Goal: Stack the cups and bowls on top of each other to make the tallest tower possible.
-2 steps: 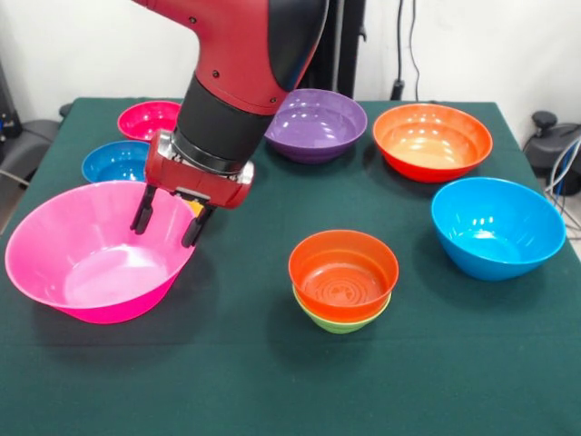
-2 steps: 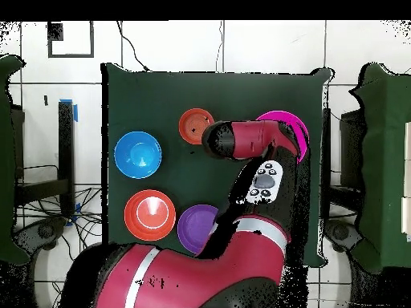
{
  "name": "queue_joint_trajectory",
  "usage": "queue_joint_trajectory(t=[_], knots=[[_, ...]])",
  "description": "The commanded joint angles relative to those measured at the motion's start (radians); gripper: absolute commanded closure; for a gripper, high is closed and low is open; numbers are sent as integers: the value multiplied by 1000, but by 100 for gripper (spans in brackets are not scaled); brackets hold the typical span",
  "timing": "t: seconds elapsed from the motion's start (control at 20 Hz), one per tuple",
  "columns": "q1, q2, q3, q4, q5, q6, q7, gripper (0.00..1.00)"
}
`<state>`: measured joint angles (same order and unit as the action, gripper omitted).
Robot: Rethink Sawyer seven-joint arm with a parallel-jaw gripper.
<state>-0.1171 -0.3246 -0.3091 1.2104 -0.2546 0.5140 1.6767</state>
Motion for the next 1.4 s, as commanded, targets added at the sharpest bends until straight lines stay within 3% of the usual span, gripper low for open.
queue_joint_trajectory(t=[0.05, 1.4], knots=[[-5, 65, 126, 67, 12, -52, 114, 0], [2, 96, 132, 64, 69, -100, 154, 0]])
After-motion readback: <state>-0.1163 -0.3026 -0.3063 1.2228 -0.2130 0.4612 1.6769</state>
